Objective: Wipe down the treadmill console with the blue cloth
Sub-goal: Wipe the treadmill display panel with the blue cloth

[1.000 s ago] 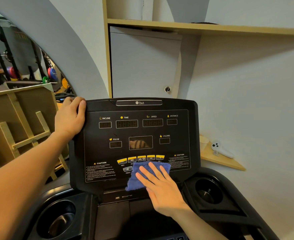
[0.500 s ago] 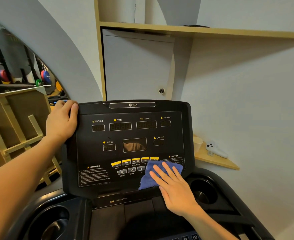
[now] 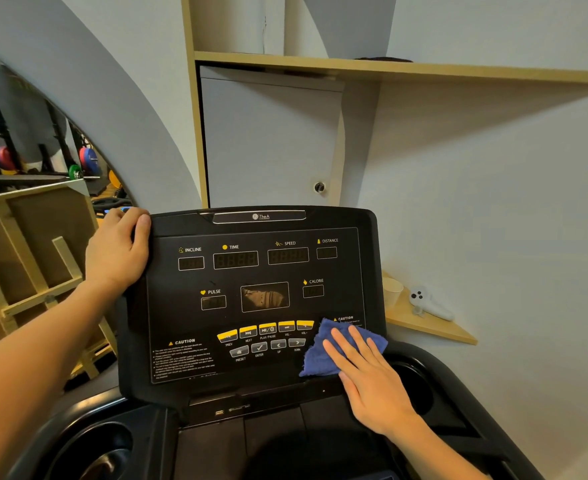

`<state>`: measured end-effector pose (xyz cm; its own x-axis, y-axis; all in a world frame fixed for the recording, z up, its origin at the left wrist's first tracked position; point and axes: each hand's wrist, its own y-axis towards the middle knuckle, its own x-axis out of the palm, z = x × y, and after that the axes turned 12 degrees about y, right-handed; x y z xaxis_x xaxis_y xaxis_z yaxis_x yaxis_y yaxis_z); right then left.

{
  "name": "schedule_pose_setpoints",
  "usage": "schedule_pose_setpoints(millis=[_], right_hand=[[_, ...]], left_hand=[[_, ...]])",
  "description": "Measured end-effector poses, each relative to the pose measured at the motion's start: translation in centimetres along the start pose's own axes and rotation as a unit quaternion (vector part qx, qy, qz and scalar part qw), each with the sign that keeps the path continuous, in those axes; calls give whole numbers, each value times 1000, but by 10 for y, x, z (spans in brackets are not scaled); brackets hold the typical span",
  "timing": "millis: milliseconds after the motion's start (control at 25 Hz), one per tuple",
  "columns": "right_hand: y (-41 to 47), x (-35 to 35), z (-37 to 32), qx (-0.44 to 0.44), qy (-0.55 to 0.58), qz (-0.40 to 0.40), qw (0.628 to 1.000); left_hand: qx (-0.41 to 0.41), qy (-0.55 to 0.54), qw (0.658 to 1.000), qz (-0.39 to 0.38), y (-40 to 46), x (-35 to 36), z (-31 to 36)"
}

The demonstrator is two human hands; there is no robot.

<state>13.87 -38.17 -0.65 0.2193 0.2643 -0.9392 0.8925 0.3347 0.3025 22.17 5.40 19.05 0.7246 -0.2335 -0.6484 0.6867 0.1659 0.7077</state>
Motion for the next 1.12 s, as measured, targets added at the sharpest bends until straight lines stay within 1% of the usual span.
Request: schedule_pose_setpoints(millis=[280,400,560,840,1120], right_hand=[[9,3,5,15,24,34,999],[23,2,9,33,48,68,996],[51,-17,6,43,82,121,988],[113,-49,-6,60,79,194,976],[153,-64,-30,59,68,227,970]], left_hand=[[-1,6,1000,1,1,2,-2],[-6,8,1000,2,1,3,-2],[-5,5,1000,1,2,5,-3],[-10,10,1000,3,2,6,-3],[-12,12,1000,5,2,6,-3]])
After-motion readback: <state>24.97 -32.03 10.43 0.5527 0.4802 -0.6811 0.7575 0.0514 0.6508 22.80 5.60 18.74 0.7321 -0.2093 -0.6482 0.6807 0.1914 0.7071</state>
